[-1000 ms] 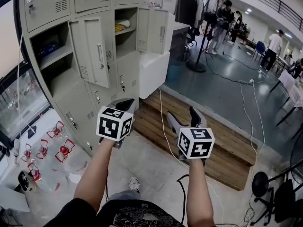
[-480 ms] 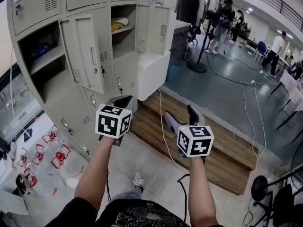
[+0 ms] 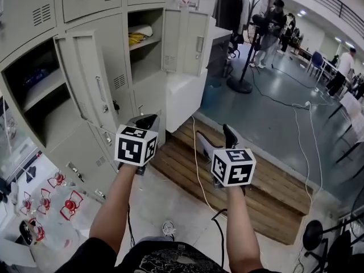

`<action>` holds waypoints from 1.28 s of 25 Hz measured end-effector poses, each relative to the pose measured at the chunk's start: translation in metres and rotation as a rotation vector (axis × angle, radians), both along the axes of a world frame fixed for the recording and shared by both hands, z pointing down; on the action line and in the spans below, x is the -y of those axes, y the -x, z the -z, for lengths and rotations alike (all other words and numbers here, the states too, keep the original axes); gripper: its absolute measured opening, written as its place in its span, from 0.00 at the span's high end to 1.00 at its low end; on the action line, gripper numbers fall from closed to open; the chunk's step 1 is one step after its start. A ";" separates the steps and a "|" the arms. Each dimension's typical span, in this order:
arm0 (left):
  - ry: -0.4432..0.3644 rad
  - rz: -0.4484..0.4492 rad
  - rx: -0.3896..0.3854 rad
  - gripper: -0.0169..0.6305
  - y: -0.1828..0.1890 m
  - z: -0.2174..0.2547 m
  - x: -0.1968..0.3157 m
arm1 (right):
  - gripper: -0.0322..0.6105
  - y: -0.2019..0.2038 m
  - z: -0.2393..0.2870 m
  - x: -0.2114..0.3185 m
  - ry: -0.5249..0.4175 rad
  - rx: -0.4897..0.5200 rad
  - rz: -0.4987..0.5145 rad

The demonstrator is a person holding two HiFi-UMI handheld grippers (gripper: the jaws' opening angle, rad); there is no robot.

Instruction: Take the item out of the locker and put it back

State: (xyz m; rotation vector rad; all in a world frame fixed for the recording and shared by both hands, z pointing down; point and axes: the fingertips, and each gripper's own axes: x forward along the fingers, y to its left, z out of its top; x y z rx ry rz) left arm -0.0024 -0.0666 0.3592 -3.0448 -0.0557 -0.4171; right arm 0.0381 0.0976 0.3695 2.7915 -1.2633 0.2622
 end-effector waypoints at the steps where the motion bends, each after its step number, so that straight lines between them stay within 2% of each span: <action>1: -0.001 0.002 -0.002 0.97 -0.009 0.002 0.006 | 0.33 -0.009 0.002 0.006 -0.001 -0.003 0.001; 7: -0.007 -0.008 0.000 0.97 -0.054 0.007 0.030 | 0.34 -0.054 0.011 0.034 -0.002 -0.010 -0.002; 15: 0.013 -0.002 0.008 0.97 -0.093 0.001 0.062 | 0.35 -0.091 0.007 0.066 0.020 0.004 0.006; 32: 0.023 0.022 0.002 0.97 -0.135 -0.003 0.096 | 0.35 -0.131 -0.001 0.115 0.030 0.012 0.055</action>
